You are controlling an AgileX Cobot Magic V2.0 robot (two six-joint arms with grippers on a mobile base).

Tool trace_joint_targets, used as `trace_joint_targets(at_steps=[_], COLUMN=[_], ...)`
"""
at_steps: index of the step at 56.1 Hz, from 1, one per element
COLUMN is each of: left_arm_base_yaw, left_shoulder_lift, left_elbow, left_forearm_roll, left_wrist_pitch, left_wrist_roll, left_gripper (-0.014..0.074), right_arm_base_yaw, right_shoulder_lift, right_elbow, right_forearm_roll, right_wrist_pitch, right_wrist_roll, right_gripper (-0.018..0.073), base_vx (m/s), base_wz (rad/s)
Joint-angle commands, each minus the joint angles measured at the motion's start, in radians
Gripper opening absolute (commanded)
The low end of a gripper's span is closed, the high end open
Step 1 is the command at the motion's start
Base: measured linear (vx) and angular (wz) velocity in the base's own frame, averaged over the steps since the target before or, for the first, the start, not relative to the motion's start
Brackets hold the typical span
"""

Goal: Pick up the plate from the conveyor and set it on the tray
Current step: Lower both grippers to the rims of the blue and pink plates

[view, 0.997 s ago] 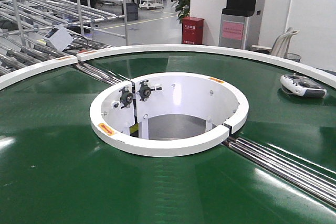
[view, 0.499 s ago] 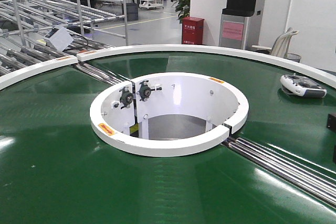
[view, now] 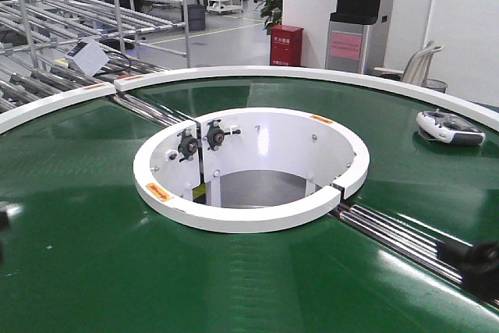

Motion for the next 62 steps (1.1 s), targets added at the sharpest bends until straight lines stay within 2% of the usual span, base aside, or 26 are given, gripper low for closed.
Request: trace_joint_targets(at_steps=[1, 6, 16, 36, 46, 62], left_arm_base_yaw=[-0.041, -0.072, -0.101, -0.101, -0.101, -0.113], left_shoulder_lift=[0.071, 0.168, 0.356, 0.548, 0.600, 0.643], left_elbow=[-0.036, -0.035, -0.035, -0.035, -0.035, -0.035], left_forearm_roll=[-0.038, -0.099, -0.126, -0.224, -0.224, -0.245], left_wrist_pitch=[0.057, 0.115, 0.157, 0.155, 0.147, 0.145], left_wrist_roll=[0.024, 0.025, 0.029, 0.077, 0.095, 0.131], left_gripper=[0.0462, 0.0462, 0.0462, 0.0462, 0.0462, 0.0462], right_arm_base_yaw=[-0.006, -0.006, -0.006, -0.004, 0.024, 0.023], right_shoulder_lift=[0.059, 0.136, 0.318, 0.549, 0.605, 0.642], right_elbow=[-0.034, -0.034, -0.034, -0.034, -0.034, -0.034], right_forearm_roll=[-0.004, -0.018, -0.061, -0.052, -0.060, -0.061], right_wrist_pitch=[0.033, 0.079, 0.175, 0.143, 0.118, 0.093], right_wrist_roll=[0.047, 0.082, 0.097, 0.097, 0.097, 0.097], right_gripper=[0.0587, 0.0582, 0.0580, 0.0580, 0.0580, 0.0580], base_vx=[0.00, 0.00, 0.00, 0.00, 0.00, 0.00], base_wz=[0.00, 0.00, 0.00, 0.00, 0.00, 0.00])
